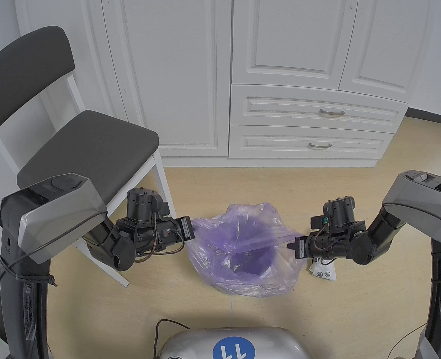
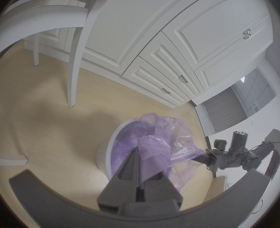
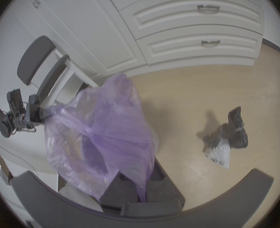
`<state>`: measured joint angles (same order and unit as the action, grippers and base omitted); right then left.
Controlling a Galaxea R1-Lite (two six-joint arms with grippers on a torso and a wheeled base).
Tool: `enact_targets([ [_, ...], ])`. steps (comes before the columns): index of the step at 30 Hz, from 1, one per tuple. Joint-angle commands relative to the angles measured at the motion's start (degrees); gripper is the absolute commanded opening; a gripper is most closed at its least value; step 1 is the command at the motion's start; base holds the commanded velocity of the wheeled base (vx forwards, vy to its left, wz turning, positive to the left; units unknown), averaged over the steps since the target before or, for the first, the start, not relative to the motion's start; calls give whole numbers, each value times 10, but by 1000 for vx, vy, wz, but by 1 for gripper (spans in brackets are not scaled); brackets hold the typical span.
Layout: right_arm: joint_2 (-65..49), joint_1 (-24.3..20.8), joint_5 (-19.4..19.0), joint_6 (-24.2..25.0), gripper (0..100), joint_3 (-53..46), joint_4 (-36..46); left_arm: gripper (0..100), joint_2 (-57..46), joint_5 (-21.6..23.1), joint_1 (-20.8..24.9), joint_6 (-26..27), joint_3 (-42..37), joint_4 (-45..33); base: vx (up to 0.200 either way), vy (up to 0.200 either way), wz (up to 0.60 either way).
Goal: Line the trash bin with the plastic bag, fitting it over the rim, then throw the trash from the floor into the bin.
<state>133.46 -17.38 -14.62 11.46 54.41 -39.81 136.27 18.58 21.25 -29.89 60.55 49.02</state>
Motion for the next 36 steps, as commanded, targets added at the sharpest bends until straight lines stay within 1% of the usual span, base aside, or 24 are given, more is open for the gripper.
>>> enact_targets([
  [1, -50, -78, 1, 4, 0, -15, 23, 0, -1, -1, -13, 14, -3, -2, 0, 0, 0],
  [2, -47, -87, 2, 14, 0, -14, 23, 0, -1, -1, -15, 19, -4, -4, 0, 0, 0],
  [3, -44, -101, 2, 37, 0, -14, 25, 0, -1, -1, -21, 33, -4, -5, 0, 0, 0],
  [4, -43, -106, 2, 45, 0, -14, 25, 0, -1, -1, -24, 37, -4, -6, 0, 0, 0],
  [5, -41, -121, 2, 70, 0, -13, 25, 0, 0, -1, -31, 48, -3, -9, 0, 0, 0],
  [6, -40, -125, 2, 75, 0, -12, 24, 0, 0, -1, -32, 48, -3, -10, 0, 0, 0],
  [7, -32, -143, 2, 102, 0, -4, 23, 0, -2, -1, -41, 52, -3, -15, 0, 0, 0],
  [9, -20, -151, 4, 121, 0, 11, 25, 0, -3, -1, -42, 53, -4, -14, 0, 0, 0],
  [10, -20, -151, 4, 121, 0, 11, 25, 0, -3, -1, -42, 53, -4, -14, 0, 0, 0],
  [11, -1, -155, 13, 152, 0, 36, 27, 0, -4, -1, -42, 53, -5, -14, 0, 0, 0],
  [13, 0, -154, 13, 154, 0, 38, 27, 0, -4, -1, -42, 53, -5, -14, 0, 0, 0],
  [14, 9, -148, 18, 185, 0, 76, 72, 0, -4, -1, -41, 54, -5, -14, 0, 0, 0],
  [15, 10, -144, 18, 193, 0, 95, 98, 0, -4, -1, -41, 54, -4, -14, 0, 0, 0],
  [19, 20, -120, 23, 249, 0, 210, 252, 0, -3, -1, -39, 53, -5, -14, 0, 0, 0],
  [21, 22, -114, 23, 261, 0, 250, 323, 0, -6, -1, -39, 54, -6, -15, 0, 0, 0],
  [24, 36, -115, 24, 264, 0, 292, 381, 0, -14, -1, -38, 55, -11, -15, 0, 0, 0],
  [27, 56, -118, 35, 266, 0, 311, 390, 0, -12, -1, -35, 54, -10, -15, 0, 0, 0],
  [31, 86, -112, 82, 272, 0, 349, 389, 0, 0, -6, -27, 50, 1, -15, 0, 0, 0],
  [33, 97, -102, 90, 282, 0, 366, 390, 0, 6, -22, -24, 49, 10, -16, 0, 0, 0],
  [34, 97, -102, 90, 282, 0, 366, 390, 0, 6, -22, -24, 49, 10, -16, 0, 0, 0],
  [35, 103, -98, 91, 284, 0, 373, 391, 0, 13, -42, -21, 48, 20, -17, 0, 0, 0],
  [36, 103, -98, 91, 284, 0, 373, 391, 0, 13, -42, -21, 48, 20, -17, 0, 0, 0],
])
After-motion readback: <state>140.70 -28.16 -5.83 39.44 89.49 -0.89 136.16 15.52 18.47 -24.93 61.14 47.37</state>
